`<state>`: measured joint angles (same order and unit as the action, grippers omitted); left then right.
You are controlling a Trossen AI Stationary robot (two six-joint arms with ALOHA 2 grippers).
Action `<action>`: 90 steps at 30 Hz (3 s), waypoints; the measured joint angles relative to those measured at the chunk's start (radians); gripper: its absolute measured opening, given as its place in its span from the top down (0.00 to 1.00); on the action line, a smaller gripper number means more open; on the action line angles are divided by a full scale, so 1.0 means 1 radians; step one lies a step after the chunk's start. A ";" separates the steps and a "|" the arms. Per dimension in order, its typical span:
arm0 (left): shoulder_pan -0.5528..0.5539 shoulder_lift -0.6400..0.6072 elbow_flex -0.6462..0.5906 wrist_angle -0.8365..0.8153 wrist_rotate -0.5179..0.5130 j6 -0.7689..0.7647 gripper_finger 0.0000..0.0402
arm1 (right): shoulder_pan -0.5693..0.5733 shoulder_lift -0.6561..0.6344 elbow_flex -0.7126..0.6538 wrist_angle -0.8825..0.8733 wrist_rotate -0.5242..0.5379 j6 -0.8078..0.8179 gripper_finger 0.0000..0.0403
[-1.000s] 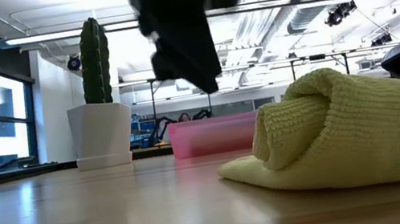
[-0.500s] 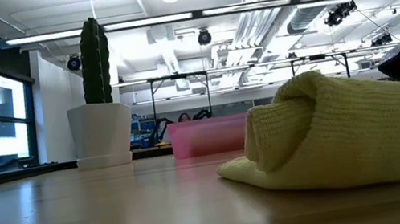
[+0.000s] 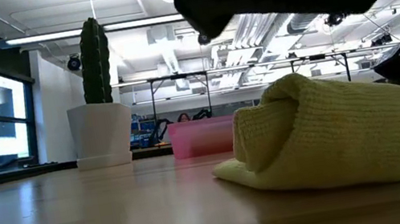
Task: Roll microfiber towels into tight, uniform cylinder then place into a basket
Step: Roll the yellow microfiber cloth
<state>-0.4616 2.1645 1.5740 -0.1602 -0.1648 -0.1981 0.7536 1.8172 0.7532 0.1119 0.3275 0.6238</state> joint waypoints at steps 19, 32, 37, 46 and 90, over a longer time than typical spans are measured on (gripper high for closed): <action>0.015 0.047 0.000 -0.122 -0.083 -0.005 0.58 | -0.001 0.002 0.000 0.014 0.019 -0.003 0.95; 0.003 0.047 0.000 -0.176 -0.219 0.124 0.58 | -0.001 0.002 0.001 0.019 0.021 0.005 0.95; 0.010 0.052 0.000 -0.217 -0.244 0.124 0.58 | -0.001 0.002 0.001 0.019 0.021 0.005 0.95; 0.037 0.108 0.005 -0.208 -0.183 0.075 0.58 | -0.001 0.002 0.001 0.021 0.021 0.004 0.95; 0.180 0.108 -0.001 -0.127 0.378 -0.244 0.97 | 0.256 -0.004 0.016 0.125 0.379 -0.519 0.66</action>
<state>-0.2813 2.2720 1.5730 -0.2874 0.2130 -0.4423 1.0093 1.8135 0.7696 0.2371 0.7069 0.1053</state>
